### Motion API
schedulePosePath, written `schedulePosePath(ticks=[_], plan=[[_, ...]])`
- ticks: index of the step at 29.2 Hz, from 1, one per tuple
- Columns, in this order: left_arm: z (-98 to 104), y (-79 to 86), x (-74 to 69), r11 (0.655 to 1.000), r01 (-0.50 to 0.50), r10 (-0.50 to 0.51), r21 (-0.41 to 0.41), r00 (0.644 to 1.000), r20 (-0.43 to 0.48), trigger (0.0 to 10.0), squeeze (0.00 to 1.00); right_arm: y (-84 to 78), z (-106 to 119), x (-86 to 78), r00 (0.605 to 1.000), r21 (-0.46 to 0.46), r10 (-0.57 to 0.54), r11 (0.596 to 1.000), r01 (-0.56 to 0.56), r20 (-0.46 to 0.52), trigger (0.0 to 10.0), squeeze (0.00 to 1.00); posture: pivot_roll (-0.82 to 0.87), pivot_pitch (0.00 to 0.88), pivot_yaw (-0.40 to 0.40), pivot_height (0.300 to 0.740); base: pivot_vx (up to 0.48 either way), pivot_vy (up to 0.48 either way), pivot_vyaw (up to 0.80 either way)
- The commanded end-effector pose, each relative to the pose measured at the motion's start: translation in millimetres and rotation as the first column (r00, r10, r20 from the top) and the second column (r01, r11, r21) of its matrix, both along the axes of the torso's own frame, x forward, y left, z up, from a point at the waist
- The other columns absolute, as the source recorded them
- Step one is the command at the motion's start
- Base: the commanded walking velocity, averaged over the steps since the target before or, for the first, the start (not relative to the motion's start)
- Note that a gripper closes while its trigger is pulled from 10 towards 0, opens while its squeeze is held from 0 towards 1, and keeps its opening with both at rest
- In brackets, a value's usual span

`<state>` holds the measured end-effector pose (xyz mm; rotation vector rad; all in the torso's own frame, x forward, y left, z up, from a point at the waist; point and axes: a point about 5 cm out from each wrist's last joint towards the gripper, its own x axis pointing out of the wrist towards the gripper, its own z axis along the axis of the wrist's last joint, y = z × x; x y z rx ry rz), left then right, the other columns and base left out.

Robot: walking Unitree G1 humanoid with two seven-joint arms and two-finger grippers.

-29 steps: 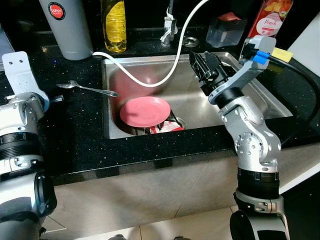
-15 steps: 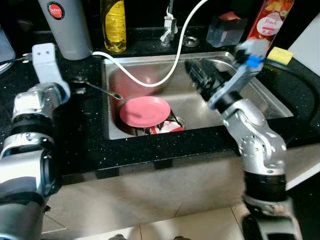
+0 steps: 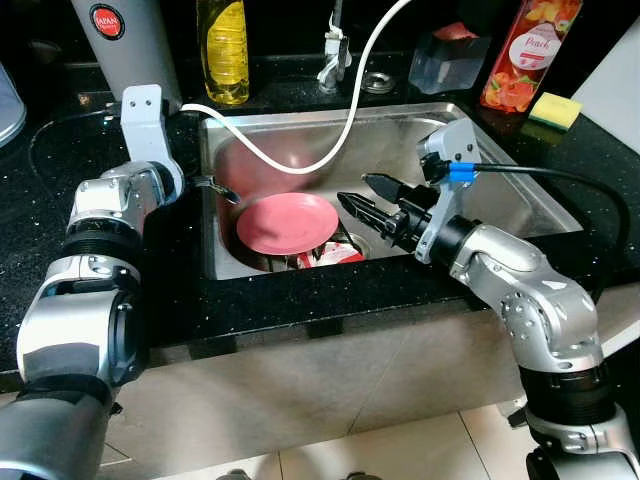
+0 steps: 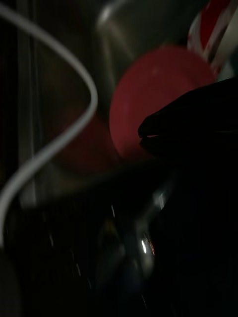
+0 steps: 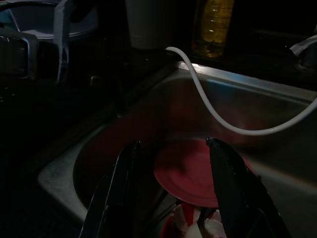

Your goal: Kitchen organization

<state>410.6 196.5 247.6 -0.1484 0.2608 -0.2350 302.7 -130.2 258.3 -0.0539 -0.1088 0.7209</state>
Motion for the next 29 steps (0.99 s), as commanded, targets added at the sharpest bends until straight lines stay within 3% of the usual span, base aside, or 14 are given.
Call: schedulePosePath(ticks=[1,3,5,6,7,9,10,15,17,18,19,27,28,29], plan=[[8,-8.8,0.3,0.998,0.057,-0.057,-0.012,0.998,0.023,10.0,0.00,-1.2,6,-0.4,1.000,0.009,0.004,1.000,-0.004,0.021,10.0,0.00,0.04,0.049,0.008,0.740,0.000,0.000,0.00],[17,-7.8,0.2,0.998,0.052,-0.053,0.018,0.996,0.071,10.0,0.00,-2.0,7,-1.2,1.000,0.014,0.007,1.000,-0.008,0.028,10.0,0.00,0.04,0.046,0.009,0.740,0.000,0.000,0.00],[21,6.7,1.1,0.990,-0.076,0.063,0.117,0.992,0.109,10.0,0.00,-1.1,8,-2.1,0.999,0.019,0.010,1.000,-0.011,0.032,10.0,0.00,0.04,0.045,0.013,0.740,0.000,0.000,0.00],[21,6.7,1.1,0.990,-0.076,0.063,0.117,0.992,0.109,10.0,0.00,-1.1,8,-2.1,0.999,0.019,0.010,1.000,-0.011,0.032,10.0,0.00,0.04,0.045,0.013,0.740,0.000,0.000,0.00],[21,14.9,1.1,0.976,-0.141,0.122,0.167,0.986,0.117,10.0,0.00,-0.6,8,-2.4,0.999,0.021,0.011,1.000,-0.012,0.032,10.0,0.00,0.04,0.045,0.013,0.740,0.000,0.000,0.00],[22,28.1,0.3,0.961,-0.222,0.205,0.162,0.972,0.116,10.0,0.00,-0.1,8,-2.3,0.999,0.025,0.009,1.000,-0.010,0.032,10.0,0.00,0.04,0.045,0.009,0.740,0.000,0.000,0.00],[20,28.2,0.1,0.969,-0.205,0.193,0.139,0.977,0.093,10.0,0.00,-0.1,8,-1.8,1.000,0.027,0.006,1.000,-0.007,0.031,10.0,0.00,0.05,0.042,0.004,0.740,0.000,0.000,0.00],[11,16.4,2.0,0.987,-0.137,0.135,0.084,0.991,0.023,10.0,0.00,0.4,9,1.2,0.999,0.038,-0.010,0.999,0.008,0.034,10.0,0.00,0.05,0.039,0.004,0.740,0.000,0.000,0.00],[11,-4.4,2.9,0.993,-0.107,0.106,-0.046,0.994,-0.029,10.0,0.02,0.3,10,2.6,0.999,0.043,-0.018,0.999,0.016,0.040,10.0,0.00,0.05,0.037,0.016,0.740,0.000,0.000,0.00],[11,-4.4,2.9,0.993,-0.107,0.106,-0.046,0.994,-0.029,10.0,0.02,0.3,10,2.6,0.999,0.043,-0.018,0.999,0.016,0.040,10.0,0.00,0.05,0.037,0.016,0.740,0.000,0.000,0.00],[12,-12.5,2.6,0.990,-0.107,0.102,-0.096,0.994,-0.049,10.0,0.02,0.3,11,2.6,0.999,0.045,-0.019,0.999,0.018,0.043,10.0,0.00,0.05,0.037,0.016,0.740,0.000,0.000,0.00],[36,-41.0,-17.2,0.995,-0.028,0.029,-0.097,1.000,0.007,10.0,0.00,-3.4,8,1.2,0.999,0.049,-0.040,0.998,0.038,0.035,10.0,0.00,0.05,0.044,0.021,0.740,0.000,0.000,0.00],[36,-40.9,-19.9,0.995,-0.040,0.039,-0.090,0.999,-0.004,10.0,0.84,-3.7,7,1.1,0.999,0.049,-0.041,0.998,0.040,0.032,10.0,0.00,0.05,0.044,0.021,0.740,0.000,0.000,0.00],[36,-37.9,-25.2,0.993,-0.082,0.080,-0.086,0.996,-0.032,10.0,1.00,-3.6,7,1.4,0.999,0.054,-0.037,0.998,0.035,0.036,10.0,0.00,0.06,0.041,0.017,0.740,0.000,0.000,0.00]])
